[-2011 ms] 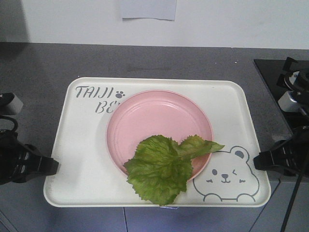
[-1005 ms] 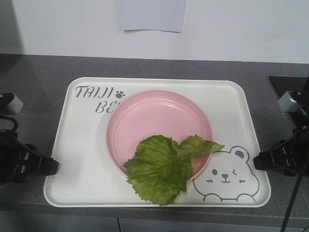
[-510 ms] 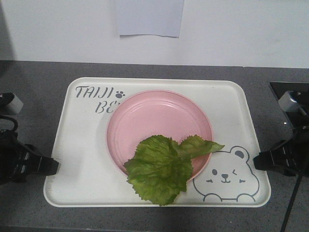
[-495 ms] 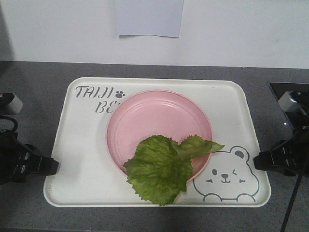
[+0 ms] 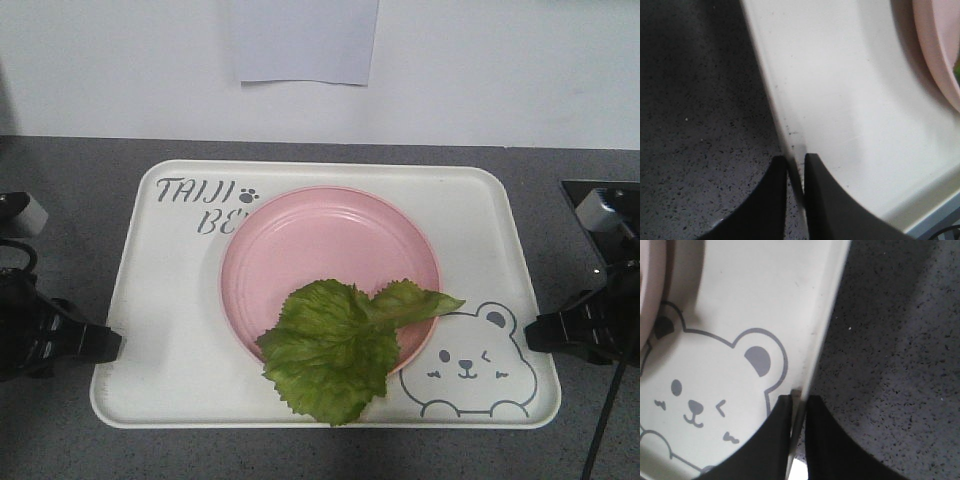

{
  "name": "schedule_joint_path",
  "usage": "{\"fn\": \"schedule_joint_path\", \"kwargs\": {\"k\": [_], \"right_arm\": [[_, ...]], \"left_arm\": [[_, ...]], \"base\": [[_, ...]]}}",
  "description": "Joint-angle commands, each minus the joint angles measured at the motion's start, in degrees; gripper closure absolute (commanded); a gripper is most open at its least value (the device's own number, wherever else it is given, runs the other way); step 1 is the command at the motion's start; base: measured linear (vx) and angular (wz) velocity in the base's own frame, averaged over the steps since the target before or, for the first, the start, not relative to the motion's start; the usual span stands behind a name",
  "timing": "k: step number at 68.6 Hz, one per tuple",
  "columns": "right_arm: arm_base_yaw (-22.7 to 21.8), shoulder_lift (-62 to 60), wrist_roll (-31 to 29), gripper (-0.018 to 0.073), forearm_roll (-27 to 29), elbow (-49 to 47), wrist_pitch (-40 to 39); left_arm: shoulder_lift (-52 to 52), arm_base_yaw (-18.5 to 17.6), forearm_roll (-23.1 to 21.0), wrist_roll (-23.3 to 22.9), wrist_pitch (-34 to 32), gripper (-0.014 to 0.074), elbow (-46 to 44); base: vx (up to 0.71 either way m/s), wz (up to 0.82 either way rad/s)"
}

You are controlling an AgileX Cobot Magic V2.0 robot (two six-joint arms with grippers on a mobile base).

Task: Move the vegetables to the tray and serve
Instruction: 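Lower the tray onto the new counter with both grippers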

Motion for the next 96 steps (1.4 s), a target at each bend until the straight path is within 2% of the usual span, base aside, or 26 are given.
{"fn": "schedule_joint_path", "kwargs": {"k": [1,96], "right_arm": [[0.4,-1.6,-2.8,0.0565,5.0,-1.5,1.6],[0.4,-1.6,-2.8,0.0565,5.0,-1.5,1.6]], "left_arm": [[-1.4,-0.6,-5.2,1.4,-1.1,0.0602,-1.7],[-1.4,-0.6,-5.2,1.4,-1.0,0.0602,-1.7]], "base": [[0.04,0.0],[0.01,0.0]]}}
